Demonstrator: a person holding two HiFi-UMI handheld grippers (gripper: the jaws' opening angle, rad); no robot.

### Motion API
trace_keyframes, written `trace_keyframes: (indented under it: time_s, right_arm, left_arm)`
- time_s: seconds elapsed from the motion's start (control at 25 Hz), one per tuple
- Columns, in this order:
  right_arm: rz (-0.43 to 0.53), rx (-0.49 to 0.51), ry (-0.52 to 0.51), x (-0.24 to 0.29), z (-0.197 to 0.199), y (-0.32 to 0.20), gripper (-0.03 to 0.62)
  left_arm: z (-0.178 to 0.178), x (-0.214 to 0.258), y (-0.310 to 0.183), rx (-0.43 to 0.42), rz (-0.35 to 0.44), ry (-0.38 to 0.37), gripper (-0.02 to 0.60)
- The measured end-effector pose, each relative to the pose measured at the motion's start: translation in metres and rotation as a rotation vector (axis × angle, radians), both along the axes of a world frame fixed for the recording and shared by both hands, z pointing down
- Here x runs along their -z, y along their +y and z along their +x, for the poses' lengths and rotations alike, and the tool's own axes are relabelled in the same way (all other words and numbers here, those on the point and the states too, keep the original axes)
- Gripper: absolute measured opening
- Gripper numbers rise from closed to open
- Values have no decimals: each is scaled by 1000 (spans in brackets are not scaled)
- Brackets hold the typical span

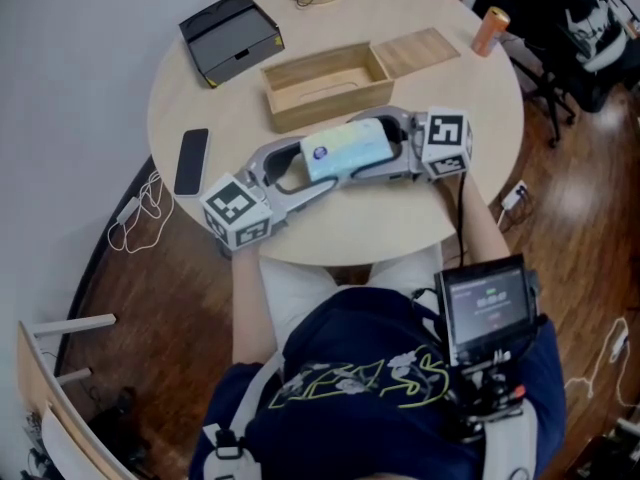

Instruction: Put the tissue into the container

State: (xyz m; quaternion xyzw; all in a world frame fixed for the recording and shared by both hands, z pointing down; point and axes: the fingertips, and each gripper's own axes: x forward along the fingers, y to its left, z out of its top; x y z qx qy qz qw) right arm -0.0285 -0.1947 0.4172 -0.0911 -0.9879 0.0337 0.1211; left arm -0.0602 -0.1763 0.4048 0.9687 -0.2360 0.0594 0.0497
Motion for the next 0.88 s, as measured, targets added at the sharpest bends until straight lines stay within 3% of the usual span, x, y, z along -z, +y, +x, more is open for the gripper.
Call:
trace_keyframes:
  time_s: [0.44, 0.72, 0.88]
  right_arm:
    - [2, -9, -12, 19, -15, 8, 370]
    - [85, 19, -64, 88, -32, -14, 370]
    - [121, 30, -62, 122, -49, -44, 371]
  left_arm:
    - [-15, 17, 7, -21, 24, 75, 336]
    - [-30, 87, -14, 1, 106, -22, 336]
    - [-46, 119, -46, 19, 131, -33, 336]
